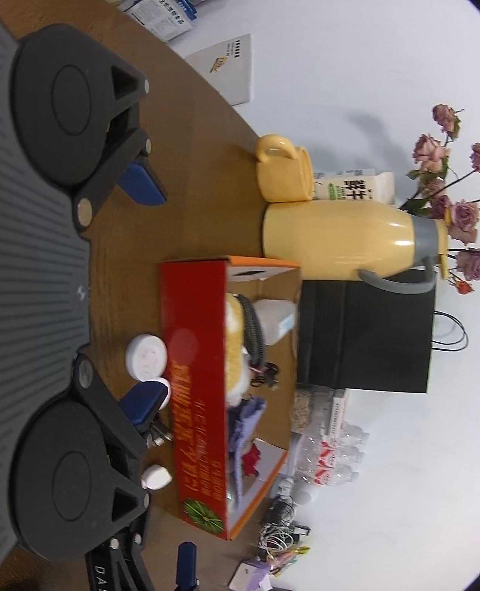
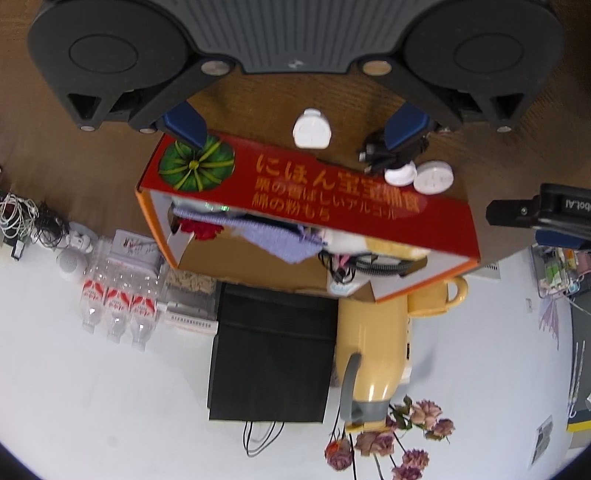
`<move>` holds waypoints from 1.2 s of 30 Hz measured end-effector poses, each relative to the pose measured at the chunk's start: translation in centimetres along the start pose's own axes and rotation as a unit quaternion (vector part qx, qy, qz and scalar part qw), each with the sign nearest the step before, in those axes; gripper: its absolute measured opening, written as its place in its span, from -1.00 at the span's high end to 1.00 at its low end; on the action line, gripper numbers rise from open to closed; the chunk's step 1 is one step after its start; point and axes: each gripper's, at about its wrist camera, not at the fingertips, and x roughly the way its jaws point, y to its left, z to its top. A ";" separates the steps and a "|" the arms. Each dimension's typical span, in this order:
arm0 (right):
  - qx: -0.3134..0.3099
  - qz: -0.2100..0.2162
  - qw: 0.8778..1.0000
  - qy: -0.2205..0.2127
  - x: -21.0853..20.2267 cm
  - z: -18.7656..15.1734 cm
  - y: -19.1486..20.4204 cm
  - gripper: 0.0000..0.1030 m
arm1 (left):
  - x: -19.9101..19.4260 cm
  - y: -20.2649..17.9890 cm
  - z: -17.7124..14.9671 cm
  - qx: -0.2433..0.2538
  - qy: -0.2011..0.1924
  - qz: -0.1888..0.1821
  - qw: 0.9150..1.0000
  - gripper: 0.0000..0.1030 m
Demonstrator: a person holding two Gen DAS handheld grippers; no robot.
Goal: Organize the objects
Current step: 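Grasp the small white plastic clip with the right gripper, then grasp the white round lid with the left gripper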
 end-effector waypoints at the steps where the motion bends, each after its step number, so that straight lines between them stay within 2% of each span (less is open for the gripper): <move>1: 0.001 -0.001 1.000 0.004 0.2 -0.1 0.0 -1.00 | 0.2 0.0 -0.2 -0.001 0.003 0.002 1.000 -1.00; 7: 0.019 -0.011 1.000 0.023 1.7 -0.4 -0.1 -1.00 | 0.9 0.1 -1.1 -0.006 0.007 0.008 1.000 -1.00; 10: 0.026 -0.010 0.999 0.030 2.4 -0.4 0.0 -0.87 | 1.2 0.1 -1.2 -0.005 0.010 0.010 1.000 -1.00; 15: 0.036 0.000 0.998 0.044 3.5 -0.3 0.1 -0.34 | 1.3 0.3 -1.2 -0.011 0.012 0.004 1.000 -1.00; 16: 0.040 0.004 0.998 0.045 3.7 -0.2 0.1 -0.31 | 1.3 0.3 -1.2 -0.012 0.012 0.003 1.000 -1.00; 19: 0.049 0.015 0.998 0.047 4.0 -0.1 0.2 -0.05 | 1.3 0.3 -1.3 -0.014 0.013 0.003 1.000 -1.00; 21: 0.049 0.019 0.997 0.052 4.2 -0.1 0.3 0.42 | 1.4 0.3 -1.3 -0.013 0.014 0.003 1.000 -1.00; 22: 0.049 0.022 0.997 0.050 4.2 0.0 0.4 0.50 | 1.4 0.3 -1.3 -0.013 0.014 0.003 1.000 -1.00; 28: 0.043 0.024 0.998 0.042 3.8 0.0 0.7 0.50 | 1.5 0.3 -1.3 -0.016 0.018 0.003 1.000 -1.00; 36: 0.037 0.013 0.999 0.001 2.5 0.0 0.7 0.50 | 2.0 0.4 -1.4 -0.019 0.029 0.005 0.999 -1.00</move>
